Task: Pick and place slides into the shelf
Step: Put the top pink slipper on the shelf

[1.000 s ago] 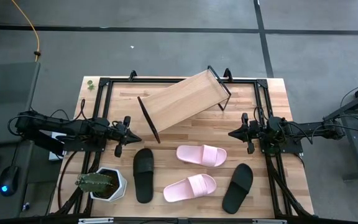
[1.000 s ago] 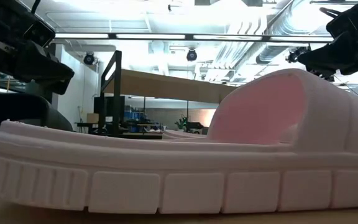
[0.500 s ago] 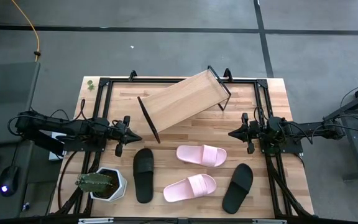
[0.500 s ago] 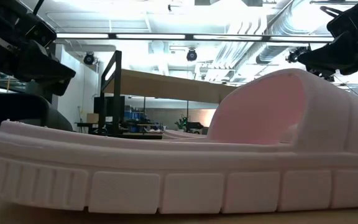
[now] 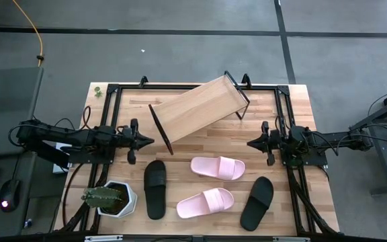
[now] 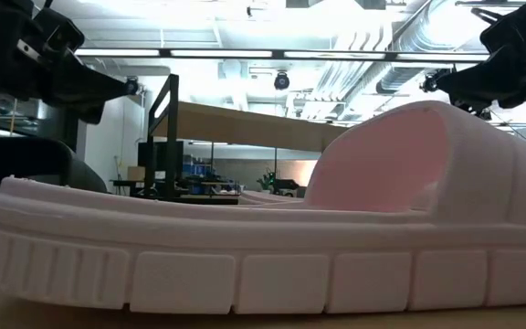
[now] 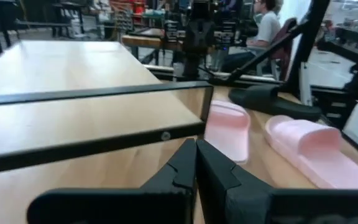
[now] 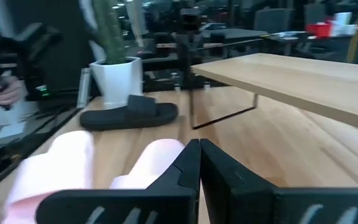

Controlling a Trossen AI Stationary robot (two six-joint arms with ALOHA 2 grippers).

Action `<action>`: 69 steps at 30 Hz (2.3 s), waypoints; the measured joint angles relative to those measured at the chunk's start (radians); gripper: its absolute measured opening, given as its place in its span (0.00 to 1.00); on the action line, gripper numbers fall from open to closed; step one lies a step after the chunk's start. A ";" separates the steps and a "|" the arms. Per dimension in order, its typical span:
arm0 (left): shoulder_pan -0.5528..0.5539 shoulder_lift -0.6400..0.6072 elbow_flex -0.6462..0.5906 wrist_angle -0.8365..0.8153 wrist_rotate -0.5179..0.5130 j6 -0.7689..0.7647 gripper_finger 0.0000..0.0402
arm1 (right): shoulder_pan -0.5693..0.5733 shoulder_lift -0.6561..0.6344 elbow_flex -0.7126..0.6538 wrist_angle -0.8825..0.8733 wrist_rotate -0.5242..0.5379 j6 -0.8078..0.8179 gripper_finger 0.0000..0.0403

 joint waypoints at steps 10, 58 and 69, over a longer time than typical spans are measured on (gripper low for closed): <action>0.000 0.000 0.000 0.028 -0.078 -0.074 0.00 | 0.000 0.000 0.000 0.033 0.089 0.081 0.00; 0.000 0.225 0.821 -0.371 -0.048 -0.094 0.00 | 0.000 0.130 0.602 -0.229 0.014 0.052 0.00; 0.000 0.480 1.210 -0.594 -0.116 0.052 0.00 | 0.000 0.432 0.971 -0.396 0.027 -0.046 0.00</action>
